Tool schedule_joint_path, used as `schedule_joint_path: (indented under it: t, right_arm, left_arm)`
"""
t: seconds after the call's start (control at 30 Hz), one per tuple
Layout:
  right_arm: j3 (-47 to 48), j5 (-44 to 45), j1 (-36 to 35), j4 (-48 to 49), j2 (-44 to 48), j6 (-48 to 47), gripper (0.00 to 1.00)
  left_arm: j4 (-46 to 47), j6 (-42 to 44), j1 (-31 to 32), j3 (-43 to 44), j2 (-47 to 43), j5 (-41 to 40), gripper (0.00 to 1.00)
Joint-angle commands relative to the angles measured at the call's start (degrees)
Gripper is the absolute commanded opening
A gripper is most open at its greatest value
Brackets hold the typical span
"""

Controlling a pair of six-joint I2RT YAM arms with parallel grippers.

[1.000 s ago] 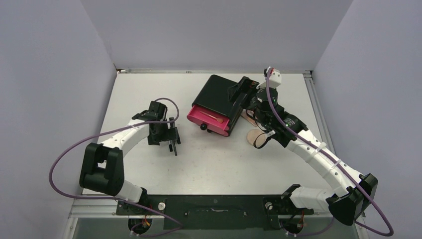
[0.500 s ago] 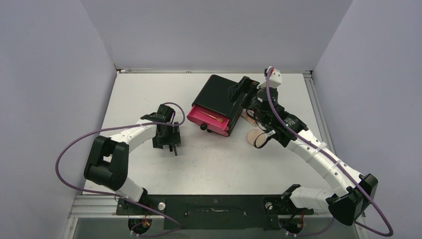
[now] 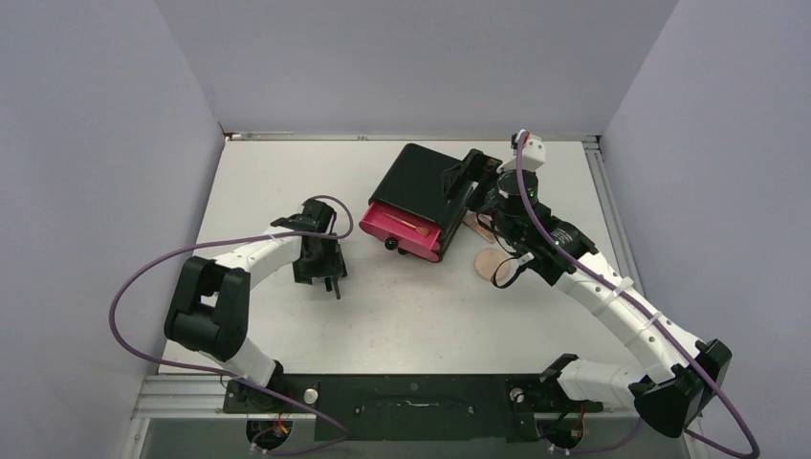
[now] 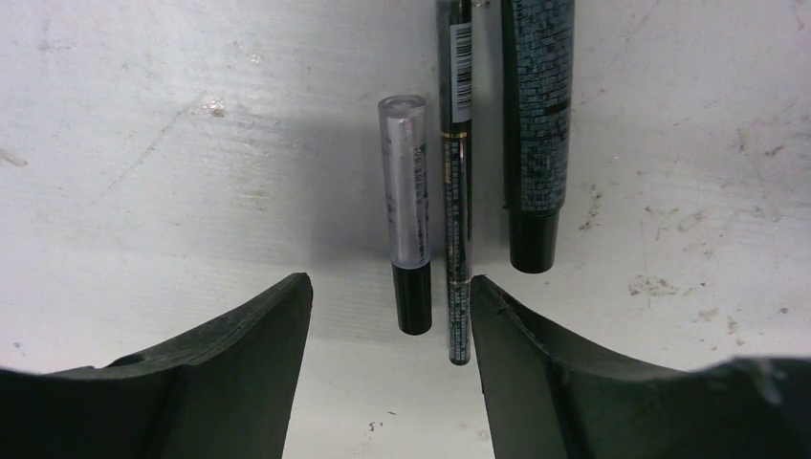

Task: Organize the makeup
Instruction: Pick up the lipstick at the center of the board.

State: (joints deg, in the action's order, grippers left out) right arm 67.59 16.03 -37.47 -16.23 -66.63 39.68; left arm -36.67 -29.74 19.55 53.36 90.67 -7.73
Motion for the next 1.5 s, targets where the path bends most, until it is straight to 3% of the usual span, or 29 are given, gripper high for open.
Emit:
schedule_joint_path:
  t: [0.0, 0.2, 0.53, 1.0, 1.23, 1.47]
  right_arm:
    - [1.9, 0.3, 0.4, 0.2, 1.7, -0.4, 0.95]
    - [1.7, 0.5, 0.4, 0.2, 1.9, -0.5, 0.95]
    - [1.5, 0.5, 0.5, 0.1, 1.5, -0.6, 0.96]
    - [1.8, -0.1, 0.6, -0.4, 1.3, -0.8, 0.95]
    - [1.8, -0.4, 0.6, -0.5, 1.2, -0.7, 0.95]
    - [2.1, -0.8, 0.5, -0.6, 0.9, -0.7, 0.95]
  left_arm:
    - [0.9, -1.3, -1.1, 1.2, -0.9, -0.3, 0.56]
    - [3.2, -2.3, -3.5, -1.1, -2.1, 1.9, 0.45]
    - [3.4, -1.9, -3.2, -0.3, 1.0, 1.7, 0.41]
    - [3.1, -1.5, -2.8, -0.8, -0.8, 2.2, 0.18]
    - [2.4, -1.1, -2.8, -0.5, -1.4, 2.8, 0.00]
    - [2.9, 0.9, -2.8, -0.5, -5.7, 5.9, 0.00]
